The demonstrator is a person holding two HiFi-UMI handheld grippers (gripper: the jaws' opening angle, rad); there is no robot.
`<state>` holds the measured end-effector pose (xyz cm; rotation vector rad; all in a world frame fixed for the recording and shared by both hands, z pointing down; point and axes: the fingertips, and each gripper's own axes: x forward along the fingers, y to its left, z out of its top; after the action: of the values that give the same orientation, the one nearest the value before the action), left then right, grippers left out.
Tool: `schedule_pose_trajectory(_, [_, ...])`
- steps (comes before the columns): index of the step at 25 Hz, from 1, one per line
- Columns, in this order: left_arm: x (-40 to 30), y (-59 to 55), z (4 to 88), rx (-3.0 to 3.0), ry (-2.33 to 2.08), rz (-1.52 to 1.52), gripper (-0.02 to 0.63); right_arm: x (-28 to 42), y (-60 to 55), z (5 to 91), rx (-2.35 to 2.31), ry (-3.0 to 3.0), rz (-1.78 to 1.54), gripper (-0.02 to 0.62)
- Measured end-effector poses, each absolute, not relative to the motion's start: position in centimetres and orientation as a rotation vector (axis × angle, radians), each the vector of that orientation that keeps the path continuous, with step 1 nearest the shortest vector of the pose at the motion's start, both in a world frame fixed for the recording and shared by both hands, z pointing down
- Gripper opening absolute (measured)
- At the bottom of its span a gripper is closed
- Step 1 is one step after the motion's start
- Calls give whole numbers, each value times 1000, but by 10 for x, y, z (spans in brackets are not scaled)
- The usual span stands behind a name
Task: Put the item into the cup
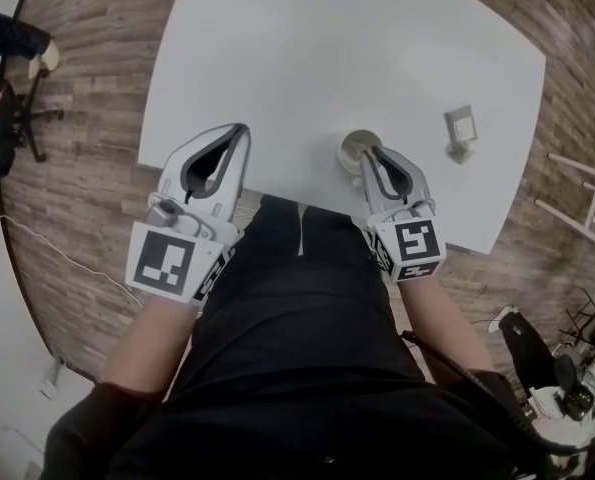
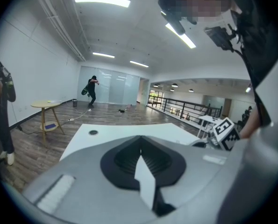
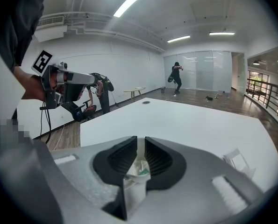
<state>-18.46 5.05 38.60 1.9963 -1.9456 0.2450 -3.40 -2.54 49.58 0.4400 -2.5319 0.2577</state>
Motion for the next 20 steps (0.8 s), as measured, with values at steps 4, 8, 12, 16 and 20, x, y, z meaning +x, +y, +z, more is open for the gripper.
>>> schedule_pose_trajectory(4, [-183,46,377,1995,-1947,219,-2,-35,-29,491,460,-2544,253,61])
schedule_pose_trajectory(8, [-188,45,377,2011,-1961,263,-2,-35,-34,486,484,-2559,253,63])
schedule_pose_trajectory(12, [-187,45,375,2036,-1960,264,-2,-34,-36,481,515,-2570,247,63])
schedule_pose_trajectory(16, [-183,43,369,2045,-1956,241,-2,-29,-39,474,551,-2577,239,63])
schedule_pose_trajectory(20, [-183,38,368,2069,-1945,260,-2,-25,-44,471,587,-2576,240,63])
